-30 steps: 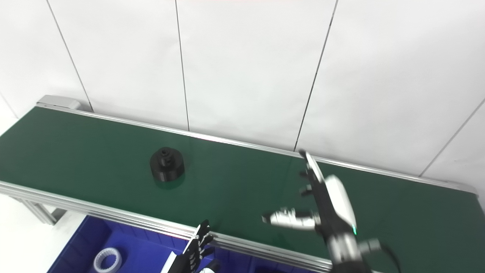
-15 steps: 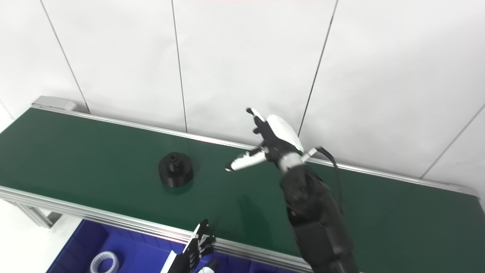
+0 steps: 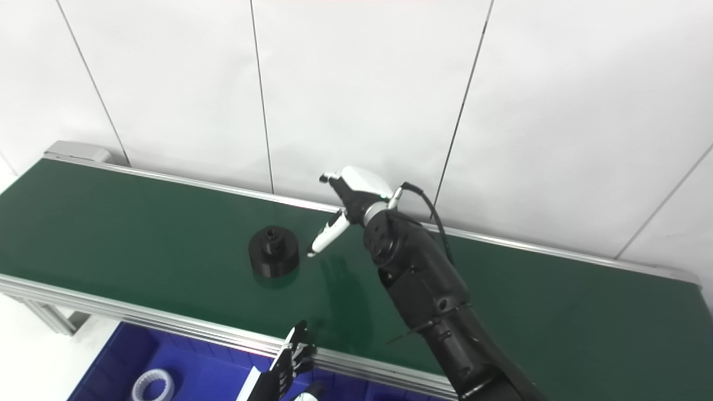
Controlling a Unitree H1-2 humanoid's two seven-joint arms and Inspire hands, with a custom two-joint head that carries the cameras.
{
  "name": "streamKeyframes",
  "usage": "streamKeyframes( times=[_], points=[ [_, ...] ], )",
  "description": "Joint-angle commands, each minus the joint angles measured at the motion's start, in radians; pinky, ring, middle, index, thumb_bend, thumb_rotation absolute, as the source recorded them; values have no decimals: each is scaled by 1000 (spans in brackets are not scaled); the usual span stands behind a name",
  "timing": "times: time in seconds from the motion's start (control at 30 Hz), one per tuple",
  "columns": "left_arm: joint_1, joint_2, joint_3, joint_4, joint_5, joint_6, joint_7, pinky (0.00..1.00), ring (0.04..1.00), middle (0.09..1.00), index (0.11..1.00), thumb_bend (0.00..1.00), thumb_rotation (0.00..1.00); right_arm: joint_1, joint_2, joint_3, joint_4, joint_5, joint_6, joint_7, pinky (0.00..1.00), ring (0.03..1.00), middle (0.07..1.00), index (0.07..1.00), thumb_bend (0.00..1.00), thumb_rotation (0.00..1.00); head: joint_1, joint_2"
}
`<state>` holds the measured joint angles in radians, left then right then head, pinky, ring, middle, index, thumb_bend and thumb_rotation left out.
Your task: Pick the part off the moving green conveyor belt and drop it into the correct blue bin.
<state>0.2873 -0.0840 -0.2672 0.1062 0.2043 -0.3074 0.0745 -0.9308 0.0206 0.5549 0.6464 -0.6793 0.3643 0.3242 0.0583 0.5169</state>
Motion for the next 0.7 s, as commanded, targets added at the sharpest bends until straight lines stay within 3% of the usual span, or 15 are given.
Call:
streamKeyframes(
  times=[0.0, 0.23, 0.43, 0.67],
  points=[
    [-11, -121, -83, 7, 22, 10, -2, 911, 999, 1000, 1000, 518, 634, -84, 21, 7, 24, 4, -63, -17, 572, 879, 978, 912, 1000, 222, 5, 0],
    [-20, -136, -93, 33, 26, -16, 7, 914, 999, 1000, 1000, 523, 633, -132, 32, 43, 129, -6, -108, -11, 602, 900, 994, 901, 1000, 237, 19, -9],
    [-16, -150, -106, 36, 44, -12, 18, 953, 1000, 1000, 1000, 557, 665, -176, 23, 114, 172, -40, -169, 6, 581, 878, 983, 898, 1000, 222, 36, -12],
    [-10, -170, -119, 35, 61, 0, 31, 900, 990, 1000, 1000, 582, 669, -206, 23, 130, 191, -44, -198, 8, 605, 895, 986, 898, 1000, 221, 51, -22]
  ],
)
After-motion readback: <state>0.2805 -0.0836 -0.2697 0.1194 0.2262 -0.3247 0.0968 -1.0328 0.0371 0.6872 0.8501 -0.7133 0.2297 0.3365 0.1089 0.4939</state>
